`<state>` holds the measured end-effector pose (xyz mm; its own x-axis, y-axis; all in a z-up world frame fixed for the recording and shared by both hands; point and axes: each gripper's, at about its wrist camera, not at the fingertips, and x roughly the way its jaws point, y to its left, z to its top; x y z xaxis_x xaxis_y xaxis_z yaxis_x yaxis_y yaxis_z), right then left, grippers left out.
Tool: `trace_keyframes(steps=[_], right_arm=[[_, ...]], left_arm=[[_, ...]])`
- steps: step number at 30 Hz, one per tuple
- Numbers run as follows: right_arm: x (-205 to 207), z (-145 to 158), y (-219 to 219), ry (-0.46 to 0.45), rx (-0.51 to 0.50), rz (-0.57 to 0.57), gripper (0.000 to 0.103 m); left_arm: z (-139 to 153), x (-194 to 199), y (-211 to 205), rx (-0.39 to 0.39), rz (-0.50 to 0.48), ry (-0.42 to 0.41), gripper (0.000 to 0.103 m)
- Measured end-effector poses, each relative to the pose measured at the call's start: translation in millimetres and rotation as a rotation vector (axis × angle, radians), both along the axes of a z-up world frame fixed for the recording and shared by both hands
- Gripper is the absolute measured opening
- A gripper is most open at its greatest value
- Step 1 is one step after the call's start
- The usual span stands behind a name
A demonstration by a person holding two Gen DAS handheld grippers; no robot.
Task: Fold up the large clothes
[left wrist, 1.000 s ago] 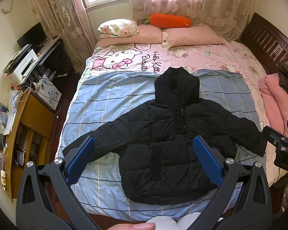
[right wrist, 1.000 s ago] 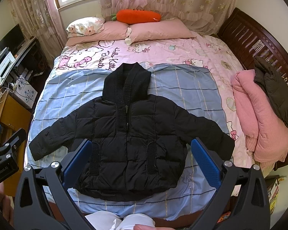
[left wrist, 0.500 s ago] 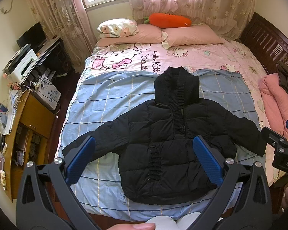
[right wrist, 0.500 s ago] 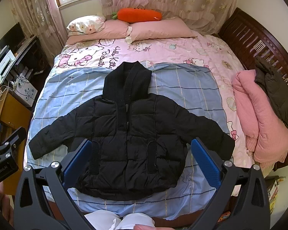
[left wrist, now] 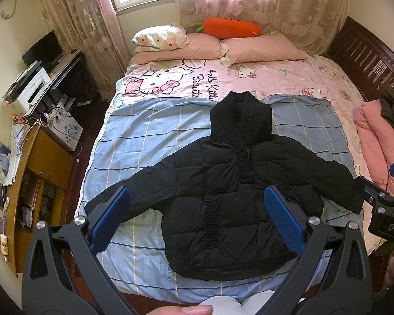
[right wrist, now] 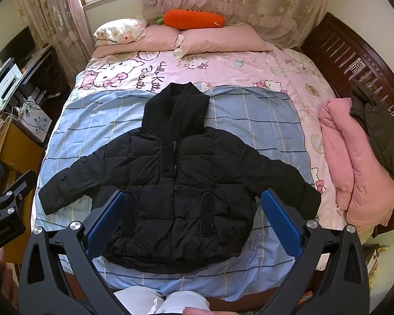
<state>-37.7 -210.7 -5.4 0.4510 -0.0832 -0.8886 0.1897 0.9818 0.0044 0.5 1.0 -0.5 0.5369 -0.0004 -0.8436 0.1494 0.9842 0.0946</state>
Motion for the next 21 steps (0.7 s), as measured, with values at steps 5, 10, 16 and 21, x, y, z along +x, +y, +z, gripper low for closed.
trace_keyframes(steps=[5,10,16,21], right_arm=[[-0.1,0.1,0.2,-0.001,0.0,0.0,0.102],[0.4,0.2,-0.7,0.001,-0.001,0.001,0.102],[0.2,-1.9,1.9,0.002,-0.003,0.001,0.102],[-0.8,-5.1,-1.9,0.007,-0.003,-0.001,0.102]], left_arm=[[-0.8,4.0,-0.9,-0.003,0.0,0.001,0.101],[0.7,8.5,-2.4,-0.005,0.003,0.002,0.101],[-3.4,6.1,-6.6,-0.006,0.002,0.003,0.101],[-9.3,6.0,-11.1,-0.024,0.003,0.021,0.101]])
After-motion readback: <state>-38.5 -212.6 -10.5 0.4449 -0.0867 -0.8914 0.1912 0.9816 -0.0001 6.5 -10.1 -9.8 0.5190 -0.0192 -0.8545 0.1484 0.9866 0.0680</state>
